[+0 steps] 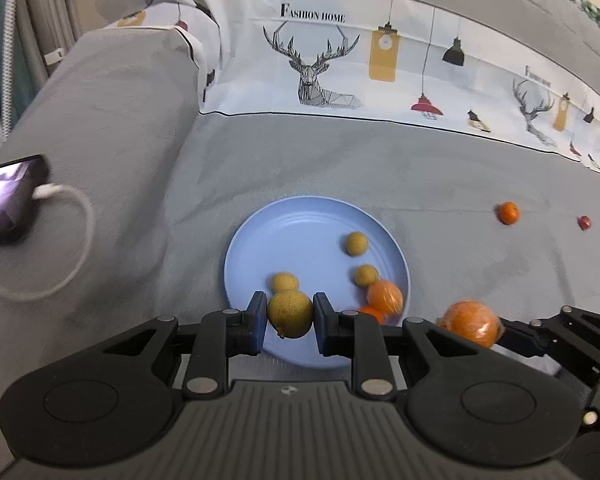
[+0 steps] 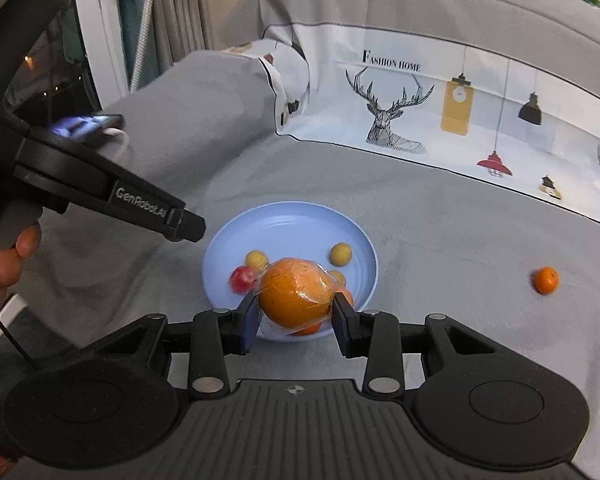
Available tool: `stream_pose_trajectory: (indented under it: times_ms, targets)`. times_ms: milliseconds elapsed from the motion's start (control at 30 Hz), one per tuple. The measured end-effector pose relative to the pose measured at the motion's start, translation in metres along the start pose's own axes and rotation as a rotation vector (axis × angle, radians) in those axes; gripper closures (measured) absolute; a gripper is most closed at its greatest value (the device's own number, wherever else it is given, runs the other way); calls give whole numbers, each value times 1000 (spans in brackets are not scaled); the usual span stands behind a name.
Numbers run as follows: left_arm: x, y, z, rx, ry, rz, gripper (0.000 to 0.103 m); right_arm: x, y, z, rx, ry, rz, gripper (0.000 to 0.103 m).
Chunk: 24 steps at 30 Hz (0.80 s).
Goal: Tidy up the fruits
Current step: 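Carry both fruits over the blue plate and open both tools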
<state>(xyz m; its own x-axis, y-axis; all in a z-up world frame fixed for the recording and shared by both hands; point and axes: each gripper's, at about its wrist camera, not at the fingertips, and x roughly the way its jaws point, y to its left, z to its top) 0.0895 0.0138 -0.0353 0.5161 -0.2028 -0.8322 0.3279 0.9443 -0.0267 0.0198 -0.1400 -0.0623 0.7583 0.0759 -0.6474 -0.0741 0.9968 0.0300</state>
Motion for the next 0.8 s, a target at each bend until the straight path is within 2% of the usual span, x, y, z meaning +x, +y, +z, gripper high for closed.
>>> stream_pose_trajectory:
  times_ms: [300,600,633,667,700,733,767,800]
  targets:
    - [70,-4,21,27,51,22,76,75,-14,17,-9,70,-4,64]
    - [110,-7,30,61,61,56,75,109,-17,18,-39,125,6,63]
    - [111,-8,31,67,52,58,62,111,-17,19,-44,130,11,63]
    - [110,-8,32,70,40,57,34,114,-17,21,-47,134,19,61]
    - [106,-8,32,68,16,55,20,116,-17,23,-49,132,25,58]
    - [100,-7,31,61,-15,64,2,115,-17,25,-49,128,25,43]
    - [93,-8,30,56,-41,77,0,113,-18,28,-46,123,19,24]
    - [86,-8,29,61,-56,78,0,110,-18,30,-41,119,9,17]
